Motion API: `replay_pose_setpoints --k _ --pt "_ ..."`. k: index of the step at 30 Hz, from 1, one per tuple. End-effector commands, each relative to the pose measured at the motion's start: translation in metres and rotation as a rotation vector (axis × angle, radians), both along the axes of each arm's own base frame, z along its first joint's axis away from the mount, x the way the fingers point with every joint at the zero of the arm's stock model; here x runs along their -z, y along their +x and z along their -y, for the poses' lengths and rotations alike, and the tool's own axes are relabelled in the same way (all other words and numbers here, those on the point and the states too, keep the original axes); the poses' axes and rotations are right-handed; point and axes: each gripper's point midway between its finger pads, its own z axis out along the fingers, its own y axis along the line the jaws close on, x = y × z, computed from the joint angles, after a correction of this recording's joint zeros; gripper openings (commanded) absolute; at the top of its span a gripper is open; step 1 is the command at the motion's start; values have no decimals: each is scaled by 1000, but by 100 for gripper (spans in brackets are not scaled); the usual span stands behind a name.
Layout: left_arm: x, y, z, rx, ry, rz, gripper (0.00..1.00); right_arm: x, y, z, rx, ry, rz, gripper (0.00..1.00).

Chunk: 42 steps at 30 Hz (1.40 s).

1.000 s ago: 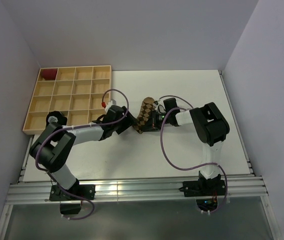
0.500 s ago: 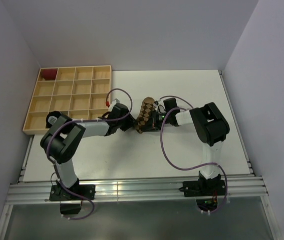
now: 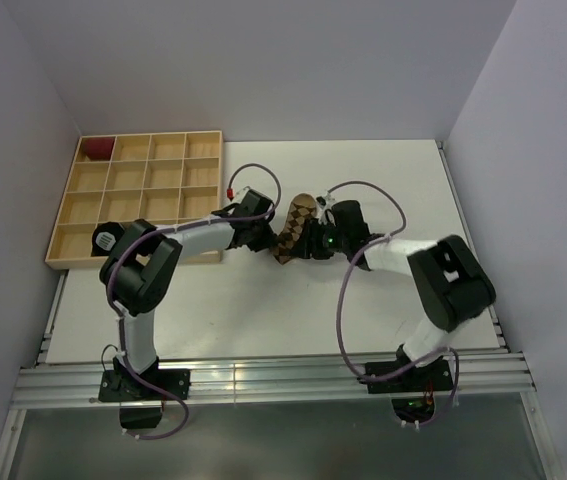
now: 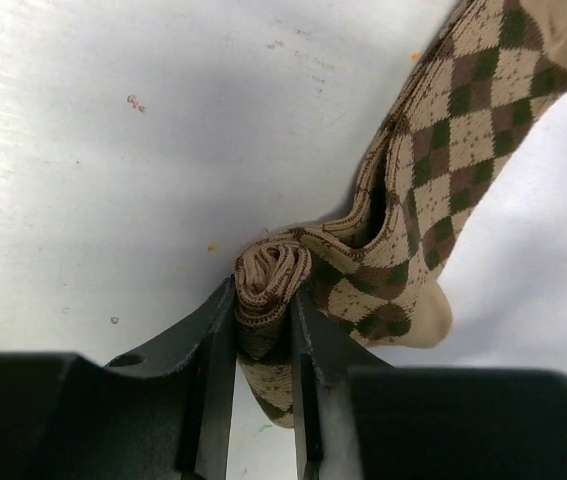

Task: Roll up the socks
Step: Roll the sock at the center of the board.

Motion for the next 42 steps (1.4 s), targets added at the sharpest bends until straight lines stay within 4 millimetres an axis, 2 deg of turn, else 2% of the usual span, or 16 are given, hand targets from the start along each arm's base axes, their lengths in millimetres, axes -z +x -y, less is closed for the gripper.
replay_pose_setpoints --k 1,2,3,4,6,18,30,42 --pt "34 -33 -43 49 303 -145 22 -43 28 12 113 -204 407 53" --pt "28 -29 -38 56 310 -136 22 -39 21 13 113 -236 438 54" --pt "30 -29 -38 63 325 -140 22 -51 22 11 113 -250 511 55" --pt "29 -31 -40 72 342 -148 23 -50 15 4 102 -269 537 56" --pt "27 -30 -34 93 348 -143 23 -54 14 -2 98 -282 591 56" --pt "28 -32 -23 123 296 -141 23 -41 -1 -40 25 -385 718 59" --pt "33 -37 -18 135 260 -151 23 2 -5 -47 -26 -461 662 54" --pt "41 -41 -15 146 239 -170 23 7 2 -50 -14 -488 662 51"
